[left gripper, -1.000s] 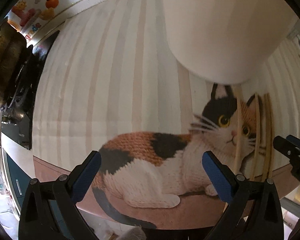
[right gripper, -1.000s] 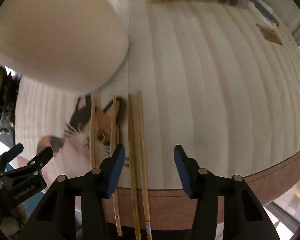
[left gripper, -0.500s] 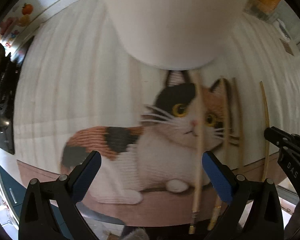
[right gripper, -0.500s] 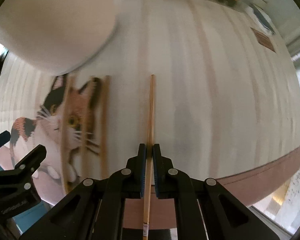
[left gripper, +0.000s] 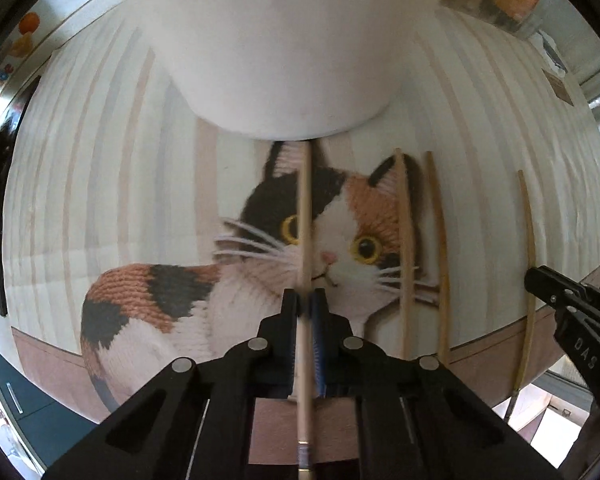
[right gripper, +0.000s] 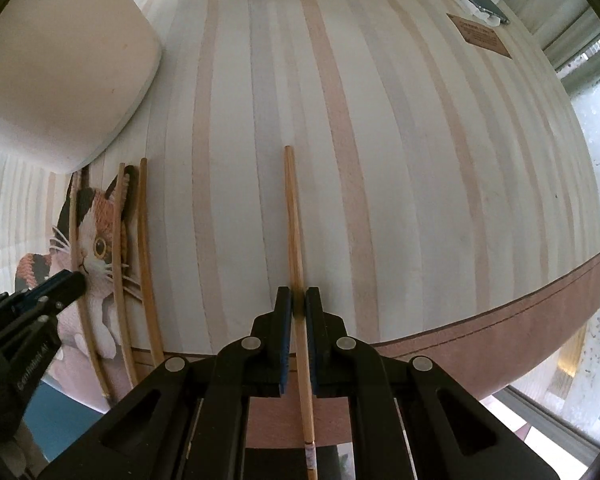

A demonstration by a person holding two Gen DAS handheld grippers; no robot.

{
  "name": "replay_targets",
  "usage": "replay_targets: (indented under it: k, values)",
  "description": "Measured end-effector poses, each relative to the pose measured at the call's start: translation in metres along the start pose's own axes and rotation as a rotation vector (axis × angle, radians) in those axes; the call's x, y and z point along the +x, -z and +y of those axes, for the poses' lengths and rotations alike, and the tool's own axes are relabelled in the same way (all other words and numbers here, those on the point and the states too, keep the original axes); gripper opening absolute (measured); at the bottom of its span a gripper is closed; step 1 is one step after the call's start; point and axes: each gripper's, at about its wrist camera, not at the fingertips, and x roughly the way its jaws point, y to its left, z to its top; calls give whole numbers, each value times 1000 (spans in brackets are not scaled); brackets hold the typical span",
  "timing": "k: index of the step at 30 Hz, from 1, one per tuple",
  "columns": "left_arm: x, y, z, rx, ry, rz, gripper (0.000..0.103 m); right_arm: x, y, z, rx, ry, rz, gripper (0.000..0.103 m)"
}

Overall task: Organize utensils
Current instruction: 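Lift the chopstick in the left tool toward the holder while the right tool carries its chopstick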

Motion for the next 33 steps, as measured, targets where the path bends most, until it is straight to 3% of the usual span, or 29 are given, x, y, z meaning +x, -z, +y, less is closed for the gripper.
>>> replay_targets:
  k: [8, 13, 18, 28, 33]
  values:
    - [-10, 12, 62, -99, -54, 14, 5, -6, 11, 23, -21, -21, -6, 7]
    - [-15, 12, 81, -131, -58, 18, 5, -4, 8, 50, -67, -60, -5, 7]
    - [-17, 2, 93, -126, -49, 23, 5, -3, 3, 72, -136, -24, 2, 7]
    - [-7, -8, 118, -126, -9, 39, 5, -3, -5, 68, -141, -37, 49, 8]
    - [0, -10, 113, -142, -13, 29, 5, 4, -5, 77, -140, -29, 42, 8]
